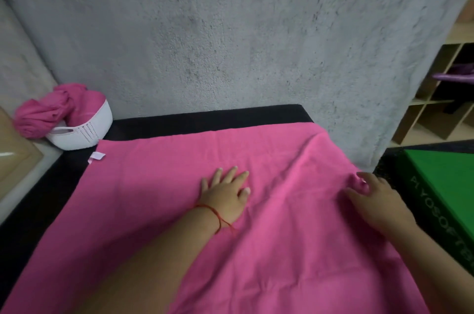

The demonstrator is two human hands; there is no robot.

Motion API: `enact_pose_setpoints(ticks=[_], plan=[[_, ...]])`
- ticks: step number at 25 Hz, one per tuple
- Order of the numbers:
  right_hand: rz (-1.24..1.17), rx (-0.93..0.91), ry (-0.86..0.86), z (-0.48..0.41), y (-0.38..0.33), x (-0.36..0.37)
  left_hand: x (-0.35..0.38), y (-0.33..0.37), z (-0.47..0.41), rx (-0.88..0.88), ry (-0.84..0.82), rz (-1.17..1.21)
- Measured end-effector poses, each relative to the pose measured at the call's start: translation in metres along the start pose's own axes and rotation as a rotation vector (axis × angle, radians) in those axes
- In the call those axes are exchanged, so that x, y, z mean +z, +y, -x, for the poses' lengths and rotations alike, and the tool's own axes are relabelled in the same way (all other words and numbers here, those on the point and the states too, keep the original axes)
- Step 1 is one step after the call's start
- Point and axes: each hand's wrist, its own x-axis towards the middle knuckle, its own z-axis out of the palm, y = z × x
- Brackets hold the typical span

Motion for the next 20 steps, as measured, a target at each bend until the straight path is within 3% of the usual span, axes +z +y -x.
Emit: enact_pose_setpoints(ticks=[3, 7, 11, 15, 20], plan=[[-0.038, 0.113, 0.029, 0.067, 0.035, -0.004, 0.009, 0.028, 0.012, 0.149, 0.012, -0.030], [-0.028, 0.187, 0.072, 0.118, 0.071, -0.017, 0.011, 0.032, 0.017, 0.136, 0.042, -0.082], [-0.233, 0.266, 0.093, 0.142, 0.107, -0.040, 0.012, 0.036, 0.019, 0.118, 0.050, -0.094], [-0.361, 0.264, 0.120, 0.147, 0.124, -0.059, 0.015, 0.037, 0.017, 0.111, 0.054, -0.108], [-0.271, 0.157, 0.137, 0.152, 0.129, -0.073, 0.018, 0.035, 0.015, 0.116, 0.062, -0.115]])
